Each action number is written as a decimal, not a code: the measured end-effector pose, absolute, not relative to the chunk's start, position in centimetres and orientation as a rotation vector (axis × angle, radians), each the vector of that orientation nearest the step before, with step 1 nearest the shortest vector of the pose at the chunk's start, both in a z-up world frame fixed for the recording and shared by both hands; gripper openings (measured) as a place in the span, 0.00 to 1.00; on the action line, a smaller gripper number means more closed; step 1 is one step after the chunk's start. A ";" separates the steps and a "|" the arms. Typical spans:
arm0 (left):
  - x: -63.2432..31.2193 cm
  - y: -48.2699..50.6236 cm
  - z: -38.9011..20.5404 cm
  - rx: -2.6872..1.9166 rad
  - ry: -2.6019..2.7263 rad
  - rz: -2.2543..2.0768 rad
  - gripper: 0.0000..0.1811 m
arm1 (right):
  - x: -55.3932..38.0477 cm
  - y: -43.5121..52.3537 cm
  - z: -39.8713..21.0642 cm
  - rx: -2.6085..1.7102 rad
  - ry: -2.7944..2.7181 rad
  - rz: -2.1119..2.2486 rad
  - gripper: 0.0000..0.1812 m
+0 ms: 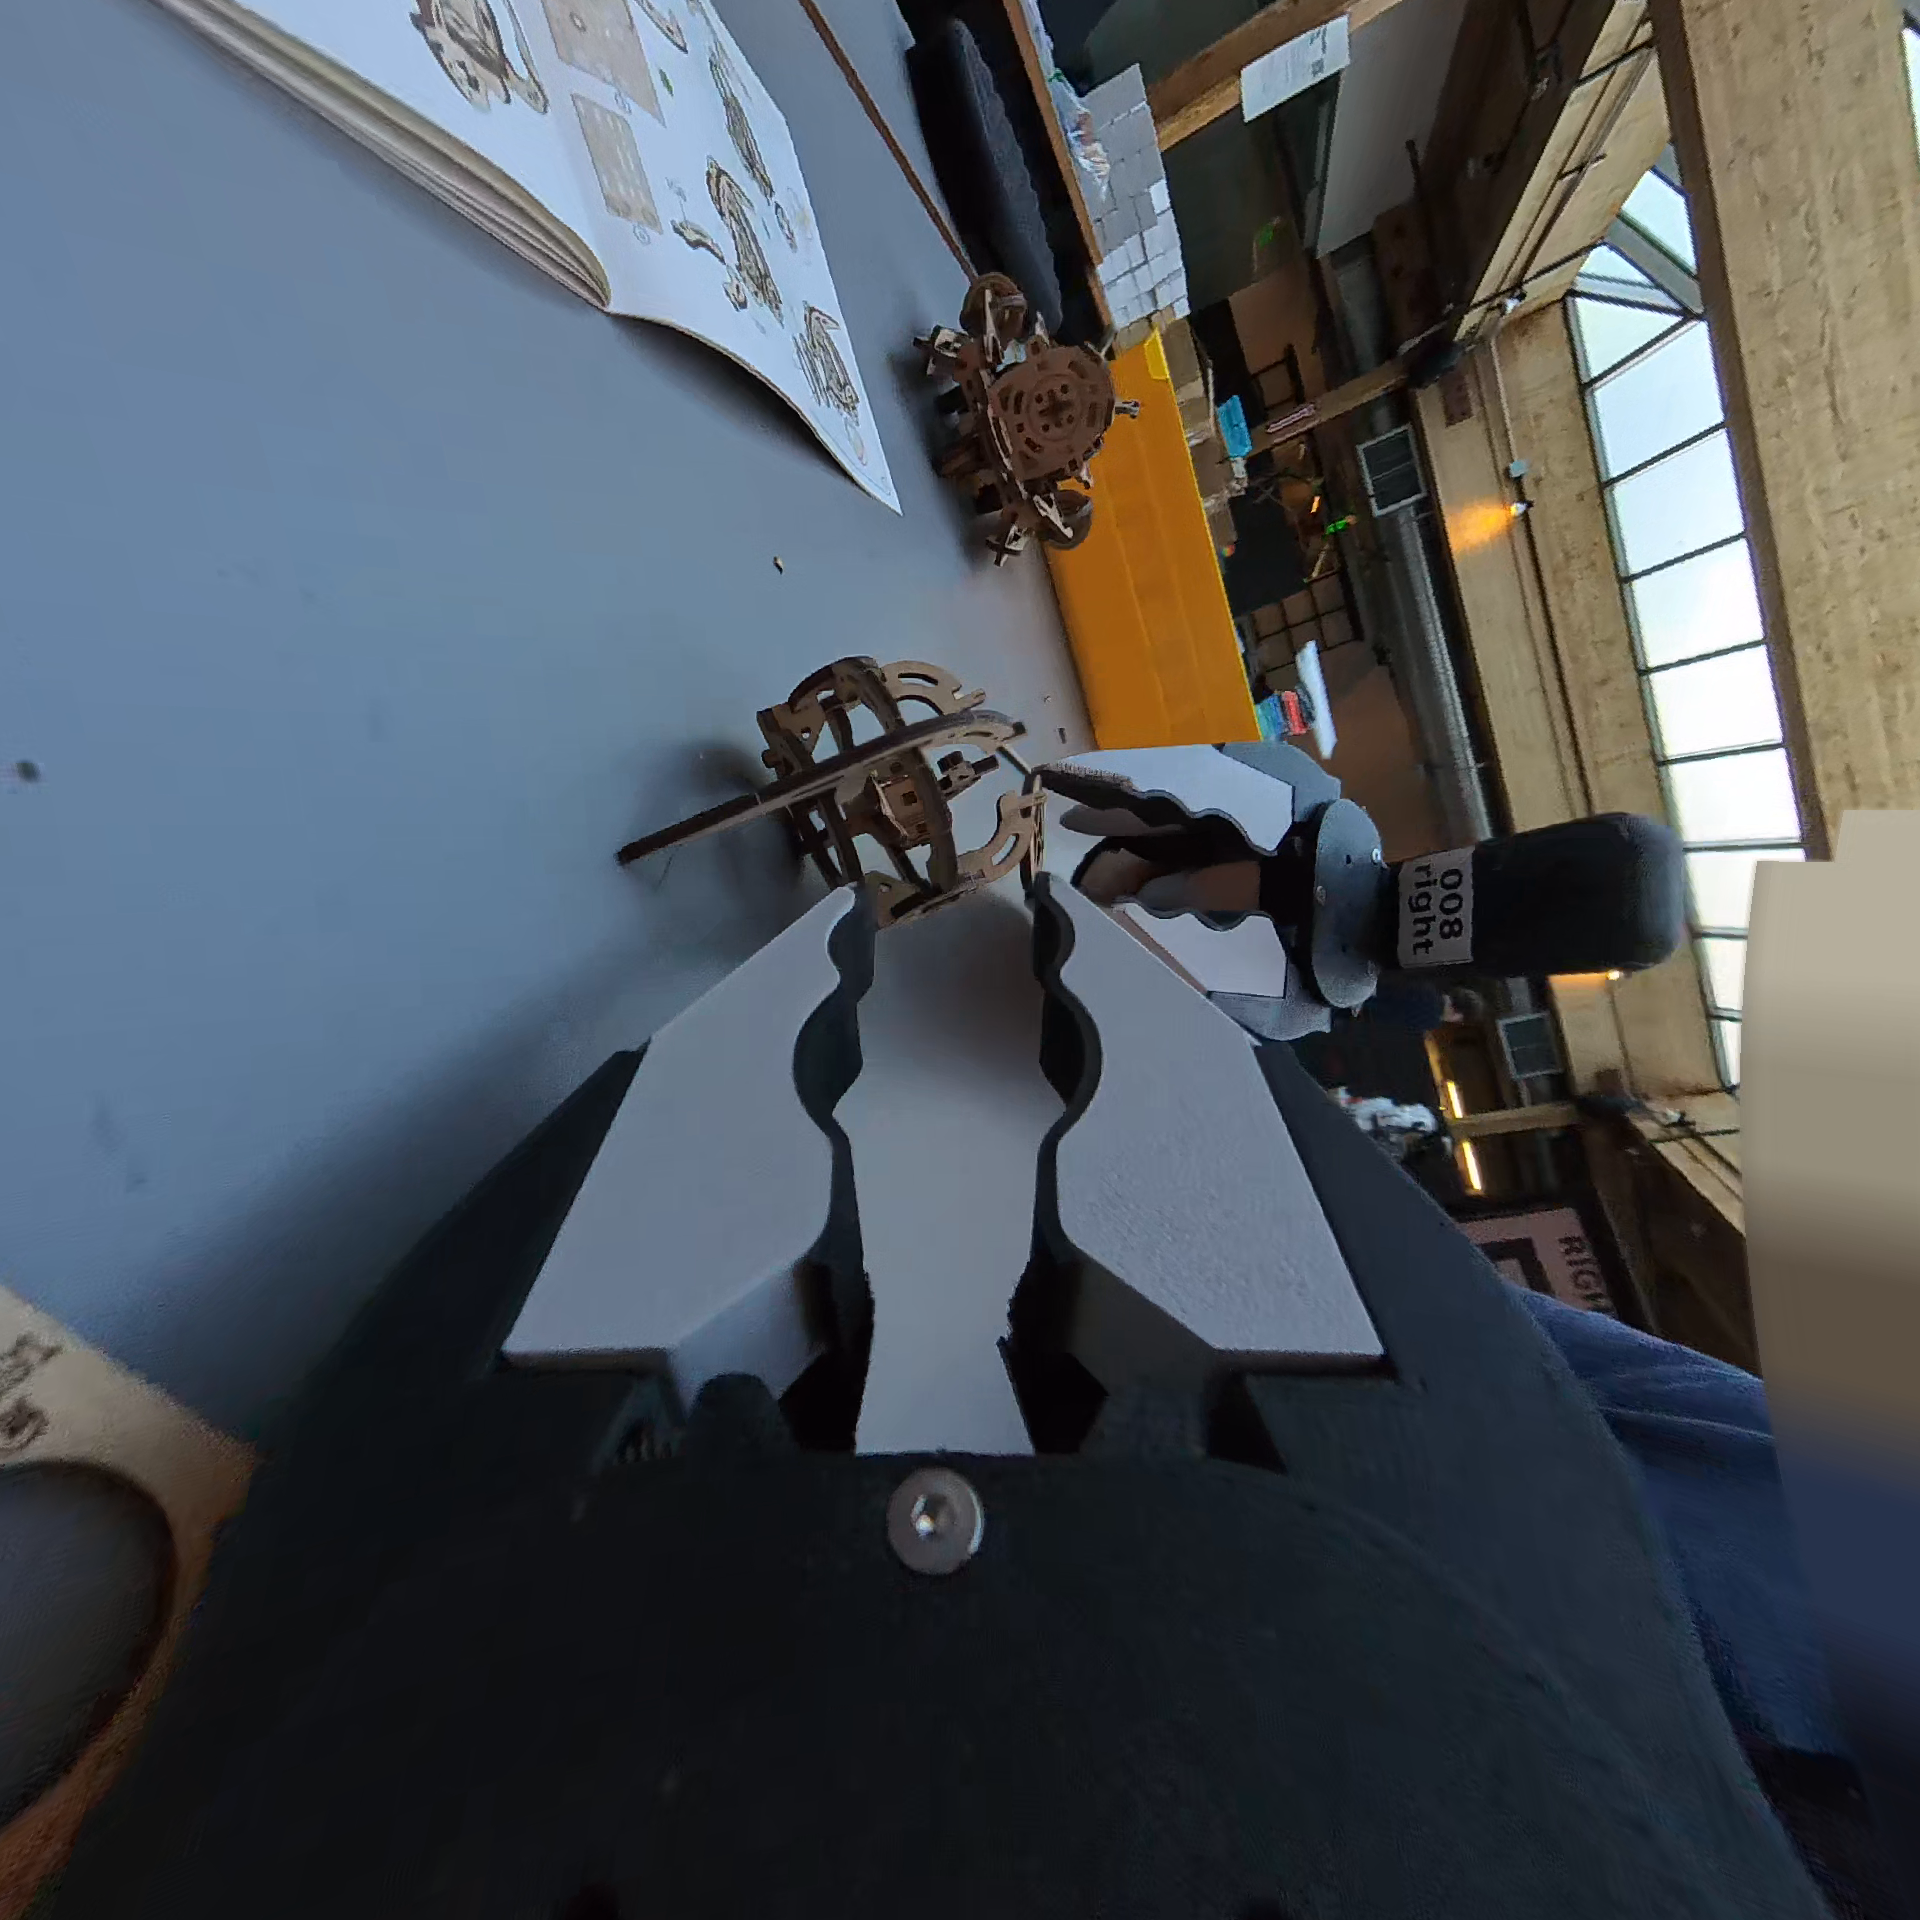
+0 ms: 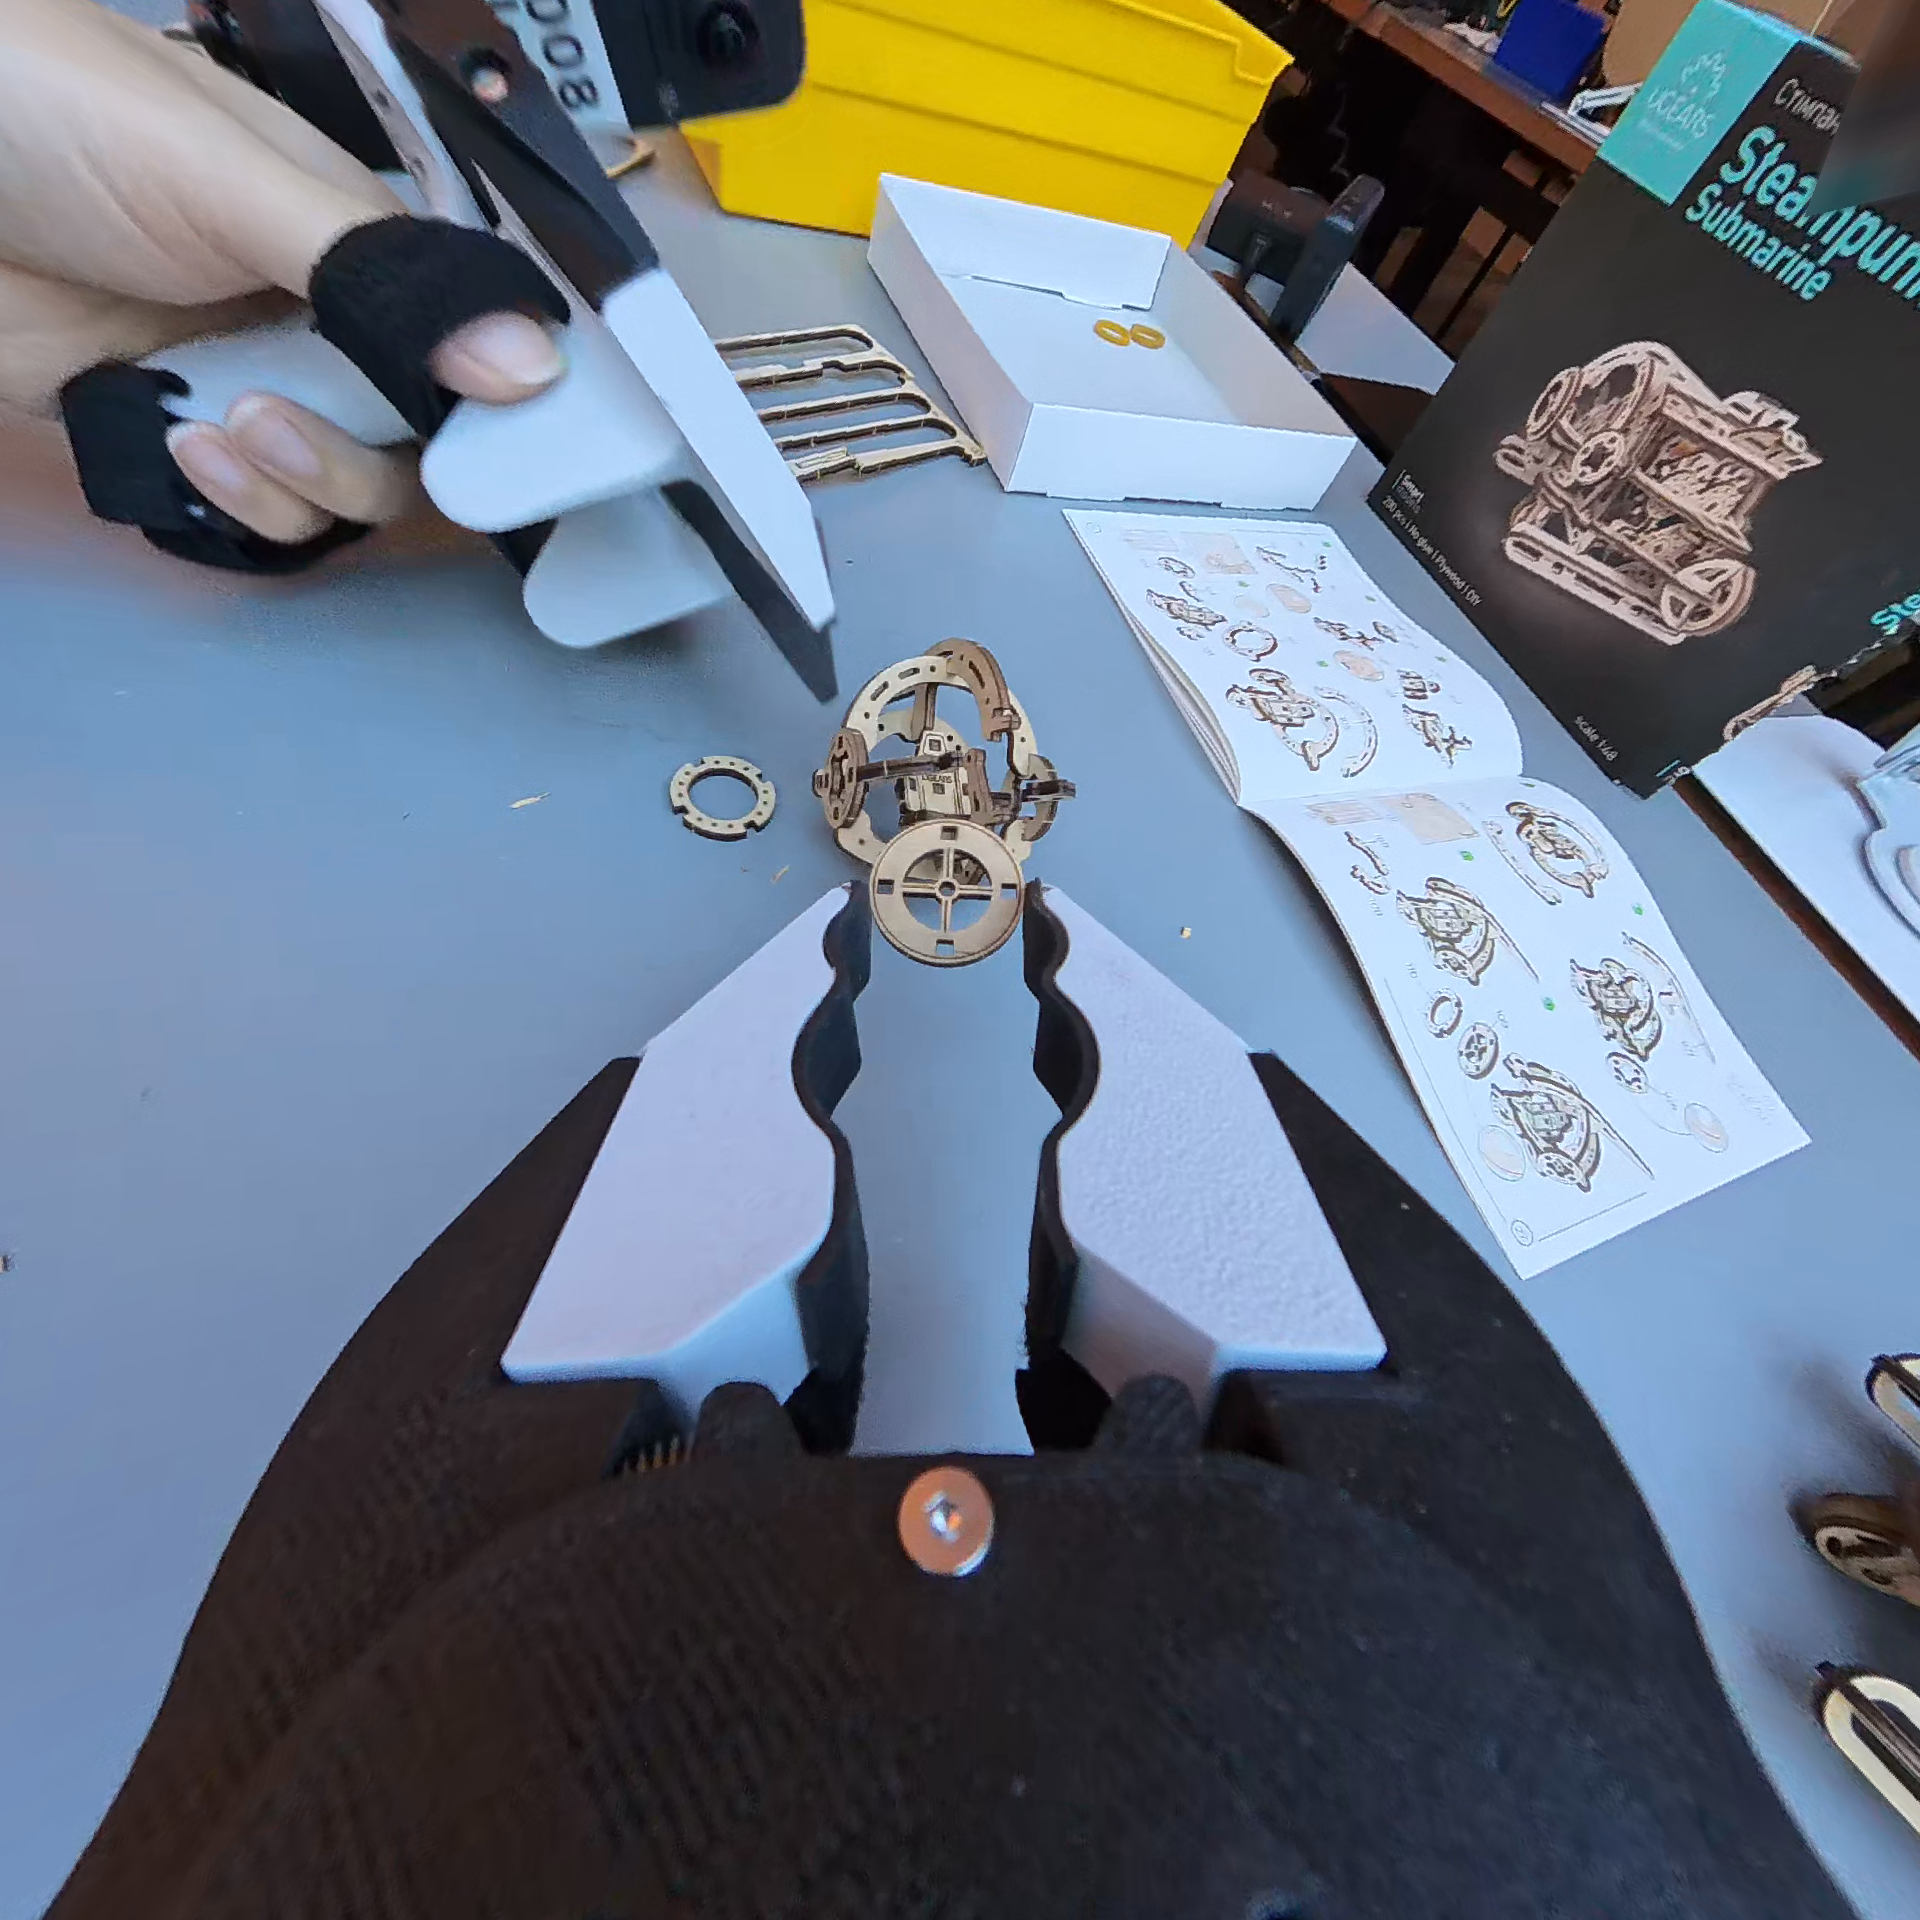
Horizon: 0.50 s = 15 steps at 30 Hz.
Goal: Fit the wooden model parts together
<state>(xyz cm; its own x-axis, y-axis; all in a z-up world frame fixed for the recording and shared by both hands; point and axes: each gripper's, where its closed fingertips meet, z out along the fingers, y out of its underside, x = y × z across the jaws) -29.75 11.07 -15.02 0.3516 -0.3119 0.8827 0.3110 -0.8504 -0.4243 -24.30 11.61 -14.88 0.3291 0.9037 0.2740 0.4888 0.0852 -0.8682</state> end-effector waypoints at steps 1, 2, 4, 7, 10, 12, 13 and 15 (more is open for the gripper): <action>-30.3 10.9 -14.8 -2.087 0.022 -1.481 0.16 | -24.2 11.6 -14.8 -1.555 -1.307 0.500 0.15; -31.0 10.9 -14.5 -2.084 0.053 -1.419 0.16 | -24.2 11.7 -14.8 -1.555 -1.305 0.500 0.15; -32.2 11.2 -13.2 -2.031 0.163 -1.287 0.16 | -24.1 11.7 -14.7 -1.550 -1.305 0.511 0.15; -32.7 12.3 -11.6 -1.922 0.498 -1.004 0.17 | -24.3 11.7 -14.2 -1.523 -1.318 0.549 0.15; -31.4 12.8 -11.6 -1.810 0.886 -0.766 0.21 | -24.5 11.8 -13.5 -1.496 -1.356 0.598 0.15; -30.2 13.0 -11.9 -1.763 1.080 -0.685 0.19 | -24.5 11.9 -13.4 -1.483 -1.391 0.607 0.15; -29.6 13.2 -11.9 -1.735 1.148 -0.659 0.21 | -24.5 12.0 -13.5 -1.482 -1.398 0.603 0.15; -28.4 12.8 -11.5 -1.668 1.280 -0.706 0.22 | -24.5 11.8 -13.5 -1.476 -1.399 0.613 0.15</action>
